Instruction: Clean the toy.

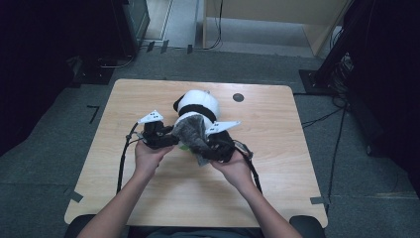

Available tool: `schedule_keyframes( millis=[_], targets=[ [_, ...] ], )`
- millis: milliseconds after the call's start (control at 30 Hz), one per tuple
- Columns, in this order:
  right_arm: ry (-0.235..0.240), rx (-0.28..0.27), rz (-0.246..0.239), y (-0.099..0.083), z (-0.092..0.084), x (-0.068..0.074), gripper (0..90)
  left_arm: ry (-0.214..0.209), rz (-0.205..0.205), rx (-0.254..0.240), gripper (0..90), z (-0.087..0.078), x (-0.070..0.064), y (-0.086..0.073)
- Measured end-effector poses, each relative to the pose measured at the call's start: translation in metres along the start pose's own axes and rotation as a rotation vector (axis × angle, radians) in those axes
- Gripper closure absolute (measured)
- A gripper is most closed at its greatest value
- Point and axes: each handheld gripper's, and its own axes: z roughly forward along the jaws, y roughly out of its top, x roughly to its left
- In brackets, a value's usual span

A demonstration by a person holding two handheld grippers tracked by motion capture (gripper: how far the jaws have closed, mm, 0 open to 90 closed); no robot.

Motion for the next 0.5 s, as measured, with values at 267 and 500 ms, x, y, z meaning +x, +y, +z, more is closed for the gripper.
schedule_keyframes(
  millis=[267,500],
  targets=[
    [-0.015,0.005,-0.076,-0.015,0.016,0.000,77.7,0.023,-0.033,0.013,49.0,0.002,0.003,-0.001],
    [-0.033,0.129,-0.107,-0.026,0.035,0.000,77.7,-0.059,-0.094,-0.045,49.0,-0.005,0.007,0.002]
  ],
)
